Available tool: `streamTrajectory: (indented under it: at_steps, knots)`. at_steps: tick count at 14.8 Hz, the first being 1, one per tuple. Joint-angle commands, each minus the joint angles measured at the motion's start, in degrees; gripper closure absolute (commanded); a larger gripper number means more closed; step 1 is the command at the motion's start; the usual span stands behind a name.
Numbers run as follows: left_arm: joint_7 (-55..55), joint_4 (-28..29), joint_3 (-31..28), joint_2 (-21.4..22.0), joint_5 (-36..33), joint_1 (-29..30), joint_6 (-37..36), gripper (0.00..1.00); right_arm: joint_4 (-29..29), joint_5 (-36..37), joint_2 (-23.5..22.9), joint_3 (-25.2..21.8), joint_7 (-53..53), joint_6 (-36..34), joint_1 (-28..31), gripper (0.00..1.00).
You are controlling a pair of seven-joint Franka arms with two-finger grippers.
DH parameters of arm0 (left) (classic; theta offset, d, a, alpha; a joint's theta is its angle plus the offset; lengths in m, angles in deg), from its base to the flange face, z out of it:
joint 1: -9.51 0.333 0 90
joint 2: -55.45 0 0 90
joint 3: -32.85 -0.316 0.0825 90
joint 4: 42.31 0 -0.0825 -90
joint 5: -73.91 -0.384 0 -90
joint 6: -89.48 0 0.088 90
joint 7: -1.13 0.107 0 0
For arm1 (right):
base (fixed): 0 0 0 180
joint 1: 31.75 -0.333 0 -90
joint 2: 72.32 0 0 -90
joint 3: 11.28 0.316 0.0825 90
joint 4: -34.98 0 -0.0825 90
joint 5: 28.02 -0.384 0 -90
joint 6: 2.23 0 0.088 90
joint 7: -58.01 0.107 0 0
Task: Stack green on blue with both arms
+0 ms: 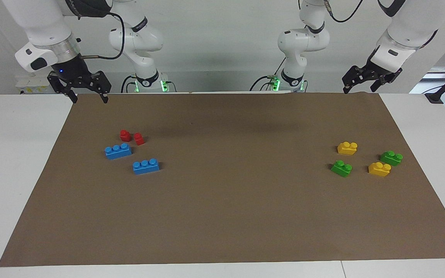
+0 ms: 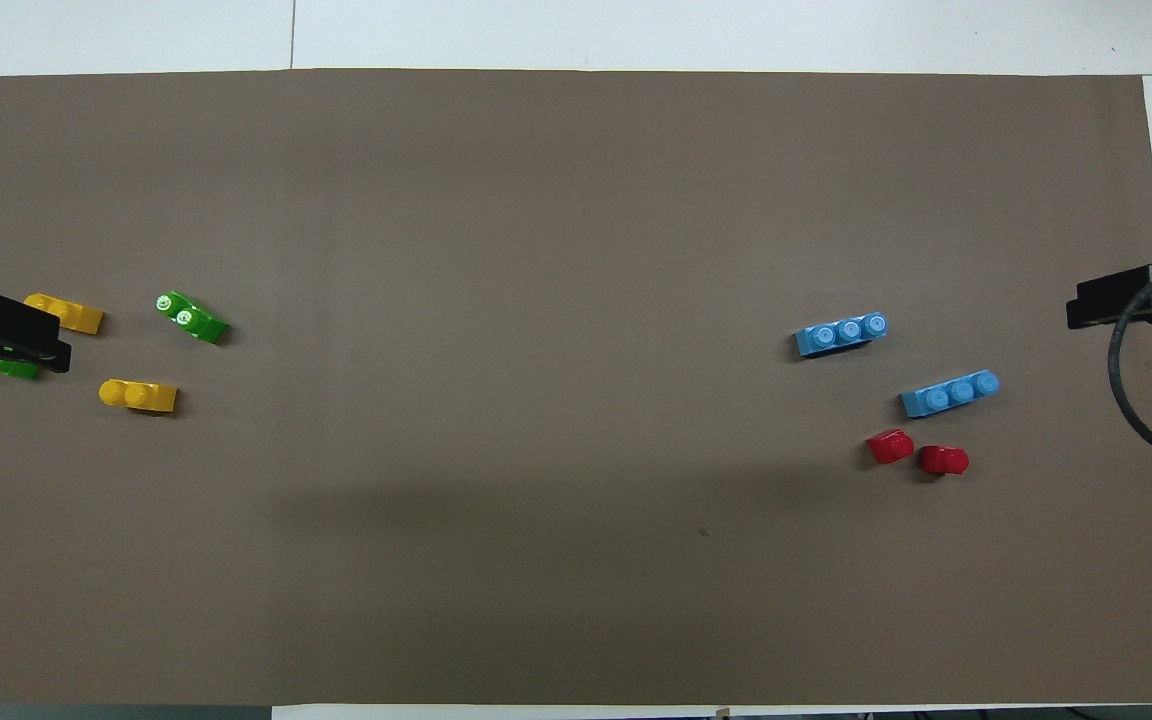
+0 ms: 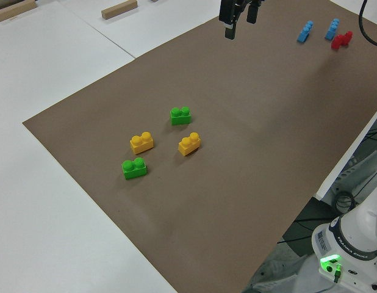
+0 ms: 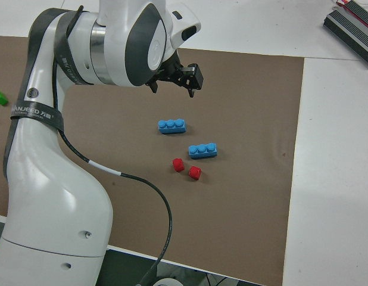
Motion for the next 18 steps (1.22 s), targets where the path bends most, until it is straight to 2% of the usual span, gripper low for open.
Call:
streamTrajectory:
  at_steps: [1,9,13,15,18]
  knots:
    - [0.16,0.15,-0.21,0.31,0.43,0.43,-0.28,0.0,-1.03,-0.24,1.11,0.31,0.71,0.66,0.85,0.0]
    - [-0.1,1.21,-0.39,1.02,0.43,-0.1,-0.37,0.0,-1.21,-0.33,1.46,0.31,1.33,0.31,1.12,0.0]
    - [-1.94,3.05,-0.3,1.63,0.69,0.25,2.77,0.0,-1.21,-0.41,1.38,0.31,1.59,0.57,0.77,0.0]
    - [-4.22,7.08,-0.3,3.29,0.87,-0.1,7.86,0.0,-1.21,-0.41,1.38,0.4,4.99,1.27,0.33,0.0]
    - [-9.67,13.67,-0.21,5.93,1.39,-0.19,14.11,0.0,-1.91,-0.41,1.38,0.84,17.98,2.76,-1.94,0.0]
